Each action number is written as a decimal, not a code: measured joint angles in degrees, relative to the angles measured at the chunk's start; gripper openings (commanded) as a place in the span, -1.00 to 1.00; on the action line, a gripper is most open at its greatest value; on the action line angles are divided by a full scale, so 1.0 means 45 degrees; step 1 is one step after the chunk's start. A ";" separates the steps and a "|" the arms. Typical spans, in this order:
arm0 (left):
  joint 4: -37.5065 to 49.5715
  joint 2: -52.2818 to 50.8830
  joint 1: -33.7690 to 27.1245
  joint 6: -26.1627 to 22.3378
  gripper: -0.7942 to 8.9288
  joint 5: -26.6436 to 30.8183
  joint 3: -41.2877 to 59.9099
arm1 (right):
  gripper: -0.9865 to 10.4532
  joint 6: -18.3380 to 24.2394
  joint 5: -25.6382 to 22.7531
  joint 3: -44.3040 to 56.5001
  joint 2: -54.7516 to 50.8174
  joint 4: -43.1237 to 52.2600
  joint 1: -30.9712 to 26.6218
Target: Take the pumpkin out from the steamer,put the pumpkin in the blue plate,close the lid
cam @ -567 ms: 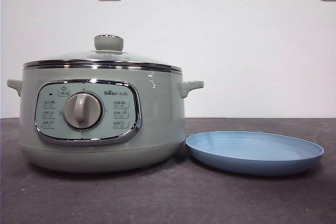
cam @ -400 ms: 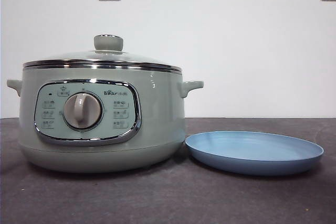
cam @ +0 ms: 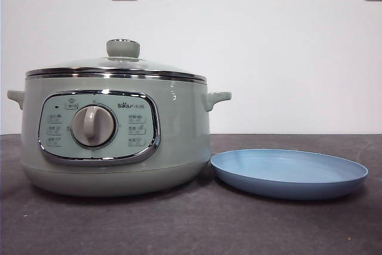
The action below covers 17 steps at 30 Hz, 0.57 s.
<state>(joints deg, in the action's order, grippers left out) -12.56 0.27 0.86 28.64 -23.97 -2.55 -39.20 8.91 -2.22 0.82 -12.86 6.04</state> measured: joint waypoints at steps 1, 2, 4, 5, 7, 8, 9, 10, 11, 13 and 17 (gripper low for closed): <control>-0.0146 0.0019 0.0000 0.0000 -0.85 0.0015 -0.0151 | -0.84 -0.0005 0.0029 -0.0058 0.0058 -0.0126 0.0000; -0.0267 0.0058 0.0000 0.0000 -0.85 0.0078 -0.0384 | -0.84 0.0000 0.0029 -0.0170 0.0146 -0.0267 0.0000; -0.0471 0.0170 0.0000 0.0000 -0.85 0.0223 -0.0903 | -0.84 0.0015 0.0029 -0.0447 0.0325 -0.0350 0.0000; -0.0651 0.0272 0.0000 0.0000 -0.85 0.0364 -0.1219 | -0.84 0.0044 0.0029 -0.0665 0.0437 -0.0393 0.0000; -0.0923 0.0597 0.0000 -0.0010 -0.85 0.0597 -0.1749 | -0.84 0.0155 0.0029 -0.1112 0.0665 -0.0384 0.0000; -0.0962 0.0826 0.0000 -0.0019 -0.85 0.0631 -0.2006 | -0.84 0.0243 0.0029 -0.1379 0.0811 -0.0374 0.0000; -0.0986 0.1088 0.0000 -0.0024 -0.85 0.0631 -0.2273 | -0.84 0.0345 0.0029 -0.1666 0.0986 -0.0379 0.0000; -0.1015 0.1341 0.0000 -0.0029 -0.85 0.0627 -0.2516 | -0.84 0.0447 0.0029 -0.1909 0.1151 -0.0389 0.0000; -0.1015 0.1647 0.0000 -0.0078 -0.85 0.0627 -0.2798 | -0.84 0.0593 0.0029 -0.2215 0.1375 -0.0442 0.0000; -0.1073 0.2254 0.0000 -0.0185 -0.85 0.0627 -0.3366 | -0.84 0.0884 0.0029 -0.2832 0.1831 -0.0627 0.0000; -0.1258 0.3638 0.0000 -0.0714 -0.85 0.0622 -0.4639 | -0.84 0.1734 0.0029 -0.4357 0.2977 -0.1146 0.0000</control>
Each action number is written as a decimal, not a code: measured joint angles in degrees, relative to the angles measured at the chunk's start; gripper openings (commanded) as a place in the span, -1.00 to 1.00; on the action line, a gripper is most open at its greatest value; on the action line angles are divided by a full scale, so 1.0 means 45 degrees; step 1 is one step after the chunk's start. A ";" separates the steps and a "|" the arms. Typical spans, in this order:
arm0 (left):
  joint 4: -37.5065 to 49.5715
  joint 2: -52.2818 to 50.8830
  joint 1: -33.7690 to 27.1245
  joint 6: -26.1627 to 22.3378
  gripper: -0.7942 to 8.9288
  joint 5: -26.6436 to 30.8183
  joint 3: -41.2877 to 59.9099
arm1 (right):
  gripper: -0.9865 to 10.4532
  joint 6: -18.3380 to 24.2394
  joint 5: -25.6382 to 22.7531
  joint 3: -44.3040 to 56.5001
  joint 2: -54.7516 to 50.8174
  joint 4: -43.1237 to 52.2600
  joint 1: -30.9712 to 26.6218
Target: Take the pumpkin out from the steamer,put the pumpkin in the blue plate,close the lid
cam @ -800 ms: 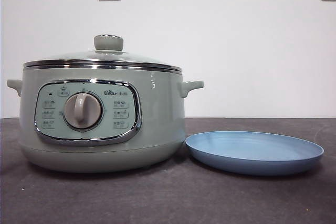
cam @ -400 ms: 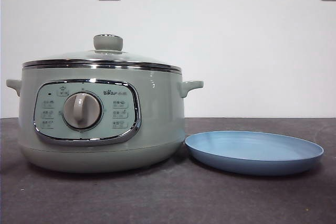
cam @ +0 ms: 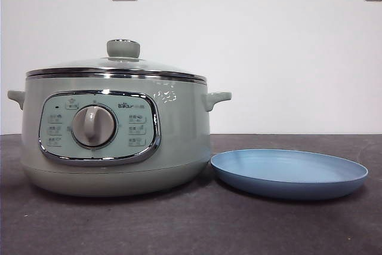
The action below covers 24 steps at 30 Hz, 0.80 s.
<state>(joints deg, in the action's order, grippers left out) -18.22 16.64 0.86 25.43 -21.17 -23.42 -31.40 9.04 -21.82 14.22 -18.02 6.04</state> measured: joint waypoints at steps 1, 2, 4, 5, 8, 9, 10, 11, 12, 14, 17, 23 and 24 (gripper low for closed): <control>-0.0073 0.0316 0.0000 -0.0170 -0.85 0.0000 -0.0311 | -0.84 0.0257 0.0000 -0.0442 0.0335 -0.0155 0.0000; -0.0204 0.0685 0.0000 -0.0393 -0.85 0.0000 -0.0685 | -0.84 0.0486 0.0000 -0.0826 0.0622 -0.0311 0.0000; -0.0427 0.1413 0.0000 -0.0923 -0.85 0.0000 -0.1452 | -0.84 0.1049 0.0034 -0.1758 0.1331 -0.0758 0.0000; -0.0525 0.1724 0.0000 -0.1166 -0.85 -0.0010 -0.1787 | -0.84 0.1321 0.0121 -0.2171 0.1642 -0.0976 0.0000; -0.1015 0.2725 0.0000 -0.1991 -0.85 -0.0044 -0.2914 | -0.83 0.2283 0.0495 -0.3585 0.2720 -0.1753 0.0000; -0.1248 0.3060 0.0000 -0.2263 -0.85 -0.0053 -0.3308 | -0.83 0.2633 0.0675 -0.4104 0.3113 -0.2059 0.0000; -0.1549 0.3385 0.0000 -0.2550 -0.85 -0.0083 -0.3716 | -0.83 0.3016 0.0826 -0.4614 0.3512 -0.2385 0.0000; -0.1821 0.3662 0.0000 -0.2793 -0.85 -0.0136 -0.4061 | -0.83 0.3327 0.1005 -0.5066 0.3847 -0.2667 0.0000; -0.2166 0.3988 0.0000 -0.3094 -0.85 -0.0262 -0.4483 | -0.83 0.3716 0.1209 -0.5571 0.4231 -0.2992 0.0000; -0.2827 0.4585 0.0000 -0.3619 -0.85 -0.0588 -0.5251 | -0.83 0.4415 0.1705 -0.6479 0.4949 -0.3657 0.0000; -0.3895 0.5440 0.0000 -0.4357 -0.84 -0.1103 -0.6392 | -0.83 0.5391 0.2628 -0.7771 0.5974 -0.4809 0.0000; -0.5625 0.6781 0.0214 -0.5367 -0.66 -0.1991 -0.7902 | -0.56 0.7237 0.4804 -0.9695 0.7907 -0.7388 0.0000; -0.5697 0.6882 0.0291 -0.5430 -0.48 -0.2108 -0.8024 | -0.42 0.7451 0.4964 -0.9836 0.8155 -0.7684 0.0000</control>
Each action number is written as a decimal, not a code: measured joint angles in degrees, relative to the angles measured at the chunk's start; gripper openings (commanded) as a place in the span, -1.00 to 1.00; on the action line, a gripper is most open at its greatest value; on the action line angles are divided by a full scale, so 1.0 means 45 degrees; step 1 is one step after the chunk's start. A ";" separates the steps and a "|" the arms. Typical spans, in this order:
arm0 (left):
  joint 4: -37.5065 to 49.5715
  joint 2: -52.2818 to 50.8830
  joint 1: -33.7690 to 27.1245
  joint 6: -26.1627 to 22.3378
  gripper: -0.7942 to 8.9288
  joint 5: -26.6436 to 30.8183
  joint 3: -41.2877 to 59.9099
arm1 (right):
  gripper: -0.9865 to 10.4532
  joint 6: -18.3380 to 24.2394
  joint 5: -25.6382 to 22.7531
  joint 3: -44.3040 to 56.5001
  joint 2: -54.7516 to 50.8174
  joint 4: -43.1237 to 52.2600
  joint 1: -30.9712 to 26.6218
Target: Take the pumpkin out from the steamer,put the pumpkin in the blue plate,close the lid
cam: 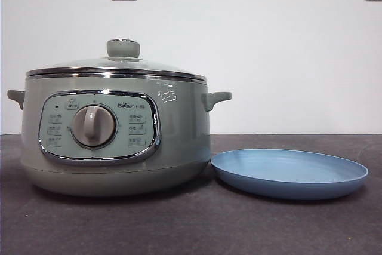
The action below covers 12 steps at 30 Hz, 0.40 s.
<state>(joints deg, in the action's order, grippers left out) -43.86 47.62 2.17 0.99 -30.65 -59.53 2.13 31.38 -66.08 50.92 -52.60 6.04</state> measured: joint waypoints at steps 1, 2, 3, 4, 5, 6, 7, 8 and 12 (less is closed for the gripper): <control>-0.0010 0.0107 0.0102 -0.0049 -0.22 -0.0112 -0.0112 | -0.24 0.0199 0.0044 -0.0112 0.0306 -0.0248 0.0000; -0.0010 0.0165 0.0175 -0.0102 -0.07 -0.0165 -0.0165 | -0.12 0.0291 0.0034 -0.0141 0.0491 -0.0316 0.0000; -0.0005 0.0204 0.0257 -0.0126 0.01 -0.0185 -0.0180 | -0.03 0.0350 0.0010 -0.0141 0.0636 -0.0335 0.0000; -0.0015 0.0253 0.0355 -0.0136 0.00 -0.0185 -0.0180 | 0.02 0.0393 -0.0005 -0.0141 0.0801 -0.0350 0.0000; -0.0015 0.0306 0.0437 -0.0136 0.00 -0.0189 -0.0180 | 0.01 0.0393 -0.0010 -0.0141 0.0884 -0.0355 0.0000; -0.0015 0.0355 0.0510 -0.0136 0.00 -0.0185 -0.0180 | 0.01 0.0393 -0.0010 -0.0141 0.0942 -0.0359 0.0000; -0.0005 0.0447 0.0627 -0.0136 0.00 -0.0185 -0.0180 | 0.01 0.0393 -0.0010 -0.0141 0.0981 -0.0359 0.0000; 0.0024 0.0520 0.0719 -0.0131 0.00 -0.0185 -0.0180 | 0.00 0.0393 -0.0010 -0.0146 0.0981 -0.0359 0.0000; 0.0811 0.1020 0.1243 -0.0068 0.00 -0.0175 -0.0180 | 0.00 0.0393 -0.0005 -0.0146 0.0981 -0.0345 0.0000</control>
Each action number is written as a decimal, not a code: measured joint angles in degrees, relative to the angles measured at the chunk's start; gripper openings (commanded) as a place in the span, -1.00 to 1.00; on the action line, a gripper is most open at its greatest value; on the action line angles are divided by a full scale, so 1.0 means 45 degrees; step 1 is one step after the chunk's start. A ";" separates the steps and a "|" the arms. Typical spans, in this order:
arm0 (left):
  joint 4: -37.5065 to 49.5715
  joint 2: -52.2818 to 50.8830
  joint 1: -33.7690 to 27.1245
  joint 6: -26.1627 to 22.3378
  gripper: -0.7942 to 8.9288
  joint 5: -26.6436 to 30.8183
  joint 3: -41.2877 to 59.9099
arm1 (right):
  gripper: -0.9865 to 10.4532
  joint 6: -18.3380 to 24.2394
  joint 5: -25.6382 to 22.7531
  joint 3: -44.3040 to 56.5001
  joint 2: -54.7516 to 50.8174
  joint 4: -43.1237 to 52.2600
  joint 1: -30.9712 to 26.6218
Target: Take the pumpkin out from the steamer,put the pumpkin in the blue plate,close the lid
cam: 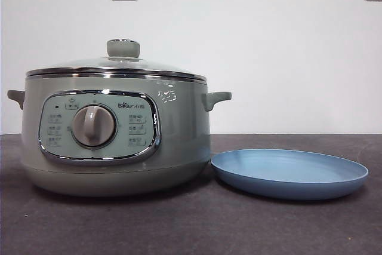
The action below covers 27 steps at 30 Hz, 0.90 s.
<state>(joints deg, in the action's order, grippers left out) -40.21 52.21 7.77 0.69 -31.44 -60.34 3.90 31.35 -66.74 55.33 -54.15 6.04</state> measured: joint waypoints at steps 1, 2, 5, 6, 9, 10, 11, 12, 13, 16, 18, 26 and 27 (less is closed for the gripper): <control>0.0296 0.0185 0.0170 0.0092 0.00 0.0019 0.0000 | 0.00 -0.0010 0.0000 0.0000 0.0000 0.0000 0.0000; 0.0607 0.0379 0.0350 0.0131 0.00 0.0107 0.0000 | 0.00 -0.0010 0.0000 0.0000 0.0000 0.0005 0.0000; 0.1389 0.1015 0.0942 0.0335 0.00 0.0826 0.0000 | 0.00 -0.0019 0.0000 0.0000 0.0000 0.0015 0.0000; 0.1564 0.1219 0.1146 0.0359 0.00 0.1093 0.0000 | 0.00 -0.0024 0.0000 0.0000 0.0000 0.0015 0.0000; 0.2079 0.1923 0.1851 0.0432 0.00 0.2006 -0.0029 | 0.00 -0.0049 0.0000 0.0000 0.0000 0.0019 0.0000; 0.2089 0.2244 0.2127 0.0437 0.00 0.2351 -0.0126 | 0.00 -0.0049 0.0000 0.0000 0.0000 0.0029 0.0000; 0.2098 0.2492 0.2327 0.0432 0.00 0.2623 -0.0233 | 0.00 -0.0049 0.0000 0.0000 0.0000 0.0034 0.0000; 0.2098 0.2744 0.2521 0.0432 0.00 0.2914 -0.0359 | 0.00 -0.0049 0.0000 0.0000 0.0000 0.0034 0.0000; 0.2098 0.3094 0.2773 0.0427 0.00 0.3274 -0.0573 | 0.00 -0.0049 0.0000 0.0000 0.0000 0.0034 0.0000; 0.2108 0.3925 0.3347 0.0340 0.00 0.4323 -0.1243 | 0.00 -0.0049 0.0000 0.0000 0.0000 0.0034 0.0000; 0.2093 0.4425 0.3662 0.0155 0.00 0.5037 -0.1695 | 0.00 -0.0049 0.0000 0.0000 0.0000 0.0034 0.0000; 0.2103 0.6198 0.4153 -0.0282 0.00 0.5892 -0.2521 | 0.00 -0.0049 0.0000 0.0000 0.0000 0.0049 0.0000; 0.2093 0.6392 0.4177 -0.0306 0.00 0.5921 -0.2521 | 0.00 -0.0049 0.0000 0.0000 0.0000 0.0078 0.0000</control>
<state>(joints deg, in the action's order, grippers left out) -30.79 80.97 26.57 -0.69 -4.80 -71.68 3.68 31.35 -66.74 55.33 -53.80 6.04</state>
